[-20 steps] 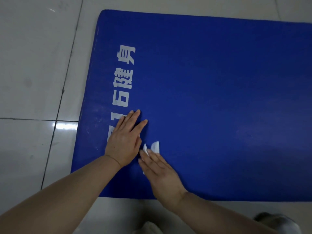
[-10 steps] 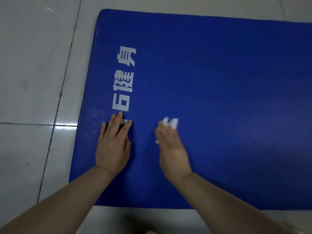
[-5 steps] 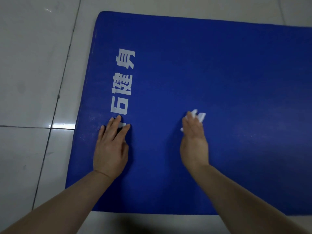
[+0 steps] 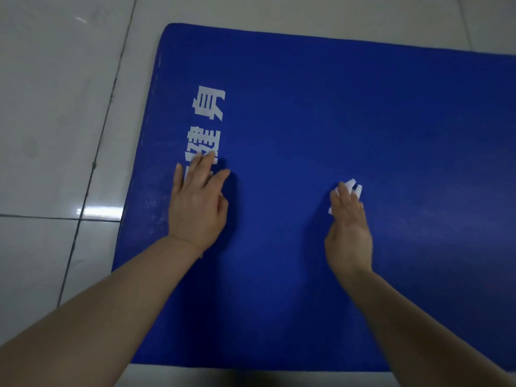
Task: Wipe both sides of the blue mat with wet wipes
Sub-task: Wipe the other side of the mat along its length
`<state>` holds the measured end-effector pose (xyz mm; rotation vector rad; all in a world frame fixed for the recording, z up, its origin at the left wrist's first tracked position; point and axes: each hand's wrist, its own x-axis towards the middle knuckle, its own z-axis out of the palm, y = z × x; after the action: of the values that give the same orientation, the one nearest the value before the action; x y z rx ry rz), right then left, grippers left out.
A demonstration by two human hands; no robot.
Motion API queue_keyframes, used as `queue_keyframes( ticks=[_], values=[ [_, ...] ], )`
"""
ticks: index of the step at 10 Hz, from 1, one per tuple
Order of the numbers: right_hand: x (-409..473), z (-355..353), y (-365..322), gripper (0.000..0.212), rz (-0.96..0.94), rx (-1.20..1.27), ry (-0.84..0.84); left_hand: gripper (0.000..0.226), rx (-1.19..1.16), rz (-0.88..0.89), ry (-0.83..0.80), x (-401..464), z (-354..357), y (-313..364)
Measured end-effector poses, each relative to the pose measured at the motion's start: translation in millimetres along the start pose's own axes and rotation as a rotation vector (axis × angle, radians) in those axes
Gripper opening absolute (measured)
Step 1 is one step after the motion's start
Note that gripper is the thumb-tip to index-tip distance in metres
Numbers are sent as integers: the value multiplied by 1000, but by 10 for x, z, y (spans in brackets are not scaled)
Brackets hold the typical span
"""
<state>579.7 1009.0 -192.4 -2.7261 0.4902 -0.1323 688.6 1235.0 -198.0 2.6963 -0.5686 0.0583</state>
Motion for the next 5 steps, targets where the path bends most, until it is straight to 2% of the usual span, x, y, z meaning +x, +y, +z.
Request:
queue_keyframes(
  ticks=[1, 2, 3, 4, 5],
  values=[
    [109, 244, -324, 50, 2, -85, 106, 44, 15, -57, -39, 128, 60, -16],
    [174, 493, -790, 54, -213, 92, -100, 45, 6, -51, -52, 135, 98, -38],
    [242, 622, -931, 63, -463, 74, -130, 45, 10, -41, -56, 117, 104, -73],
    [342, 449, -646, 60, -437, -199, -54, 49, 3, -43, -46, 103, 104, -72],
    [466, 278, -206, 64, -271, -372, -100, 52, -6, -43, -34, 104, 115, -75]
  ],
)
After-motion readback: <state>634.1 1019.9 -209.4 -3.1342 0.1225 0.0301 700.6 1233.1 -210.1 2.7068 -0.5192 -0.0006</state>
